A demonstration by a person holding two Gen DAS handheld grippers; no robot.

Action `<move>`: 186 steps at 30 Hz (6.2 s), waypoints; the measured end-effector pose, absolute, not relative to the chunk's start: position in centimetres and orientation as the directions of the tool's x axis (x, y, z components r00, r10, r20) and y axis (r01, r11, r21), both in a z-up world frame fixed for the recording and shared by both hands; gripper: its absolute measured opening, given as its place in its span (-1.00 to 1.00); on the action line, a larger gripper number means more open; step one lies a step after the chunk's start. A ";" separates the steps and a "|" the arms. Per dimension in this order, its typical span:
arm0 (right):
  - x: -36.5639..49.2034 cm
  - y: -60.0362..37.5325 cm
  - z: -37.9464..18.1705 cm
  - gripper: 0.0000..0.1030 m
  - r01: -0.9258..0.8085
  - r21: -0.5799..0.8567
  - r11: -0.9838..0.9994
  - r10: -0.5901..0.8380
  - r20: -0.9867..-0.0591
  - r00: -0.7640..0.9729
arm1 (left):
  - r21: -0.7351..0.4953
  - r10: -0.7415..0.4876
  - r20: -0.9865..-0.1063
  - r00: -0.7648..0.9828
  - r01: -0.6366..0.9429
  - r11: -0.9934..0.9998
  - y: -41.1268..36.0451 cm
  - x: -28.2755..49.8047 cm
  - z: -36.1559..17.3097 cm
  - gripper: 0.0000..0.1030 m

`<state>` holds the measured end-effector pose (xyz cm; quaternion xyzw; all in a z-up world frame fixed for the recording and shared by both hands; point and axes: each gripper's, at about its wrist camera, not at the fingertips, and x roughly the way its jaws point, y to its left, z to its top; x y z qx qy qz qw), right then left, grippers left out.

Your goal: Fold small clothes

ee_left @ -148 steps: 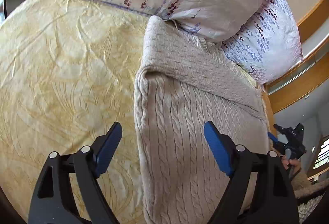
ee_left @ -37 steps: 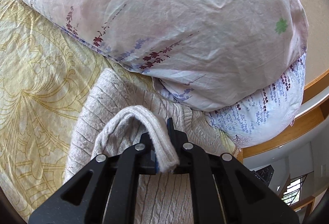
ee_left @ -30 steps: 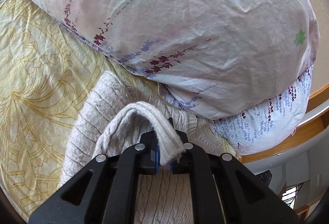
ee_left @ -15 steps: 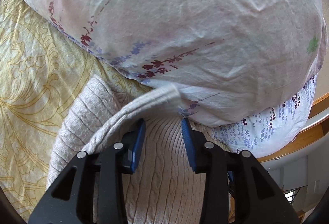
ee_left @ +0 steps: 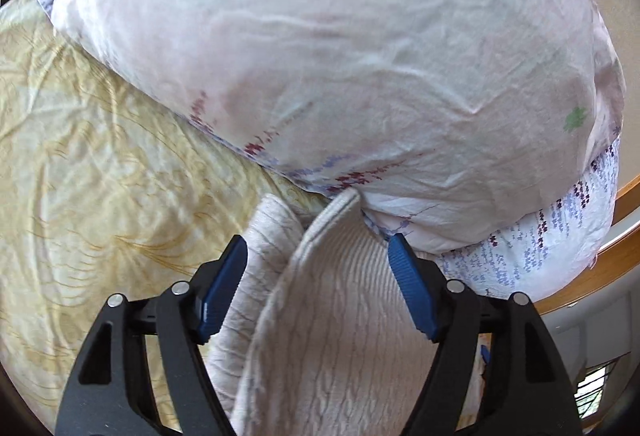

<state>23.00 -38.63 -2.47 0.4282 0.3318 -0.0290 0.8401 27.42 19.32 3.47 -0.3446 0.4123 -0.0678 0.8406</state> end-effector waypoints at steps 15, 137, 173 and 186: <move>22.8 -35.3 -3.6 -0.82 0.347 0.458 0.819 0.125 -0.732 0.669 | -0.513 -0.387 -0.768 0.510 -0.129 0.849 19.5 26.5 1.1 0.43; 21.6 -36.2 -3.0 0.97 0.055 0.956 0.287 0.657 -0.238 0.715 | -0.945 -0.949 -0.308 0.065 0.089 0.313 -12.8 30.5 1.3 -0.56; 26.1 -36.9 -0.3 -0.57 0.166 0.615 0.771 0.409 -0.678 0.611 | -0.053 -0.518 -0.705 0.485 0.691 0.720 -8.6 17.8 7.3 0.59; 27.0 -36.1 0.6 -0.81 0.156 0.499 0.853 0.311 -0.723 0.617 | -0.065 -0.501 -0.750 0.433 0.704 0.707 -8.9 17.7 6.2 0.58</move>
